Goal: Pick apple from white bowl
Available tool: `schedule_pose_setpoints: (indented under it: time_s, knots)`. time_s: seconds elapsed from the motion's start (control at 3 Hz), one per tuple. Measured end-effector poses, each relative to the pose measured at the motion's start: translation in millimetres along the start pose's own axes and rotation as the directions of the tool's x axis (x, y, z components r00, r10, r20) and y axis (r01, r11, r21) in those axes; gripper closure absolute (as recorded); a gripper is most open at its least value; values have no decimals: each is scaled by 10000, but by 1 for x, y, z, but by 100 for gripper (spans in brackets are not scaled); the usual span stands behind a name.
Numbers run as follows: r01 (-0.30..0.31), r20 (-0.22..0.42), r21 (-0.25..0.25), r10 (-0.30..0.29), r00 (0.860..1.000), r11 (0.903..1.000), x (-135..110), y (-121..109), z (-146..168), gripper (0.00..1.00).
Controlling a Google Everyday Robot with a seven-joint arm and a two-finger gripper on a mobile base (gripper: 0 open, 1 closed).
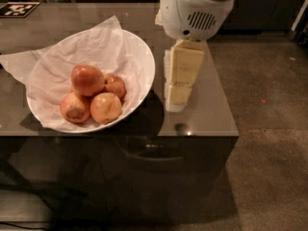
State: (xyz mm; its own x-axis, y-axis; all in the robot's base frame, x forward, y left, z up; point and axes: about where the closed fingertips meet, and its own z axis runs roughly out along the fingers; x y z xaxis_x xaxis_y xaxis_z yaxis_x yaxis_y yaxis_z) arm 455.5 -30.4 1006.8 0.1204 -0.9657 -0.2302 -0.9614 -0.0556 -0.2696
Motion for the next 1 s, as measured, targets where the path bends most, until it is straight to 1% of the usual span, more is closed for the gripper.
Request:
schedule_pose_setpoints:
  time_s: [0.33, 0.67, 1.0]
  knots:
    - [722, 76, -330, -720, 9974, 9968, -27, -31, 18, 0]
    - [1533, 122, -479, -1528, 9882, 9870, -62, -61, 30, 0]
    - [1628, 350, -223, -1620, 9862, 9864, -74, -65, 29, 0]
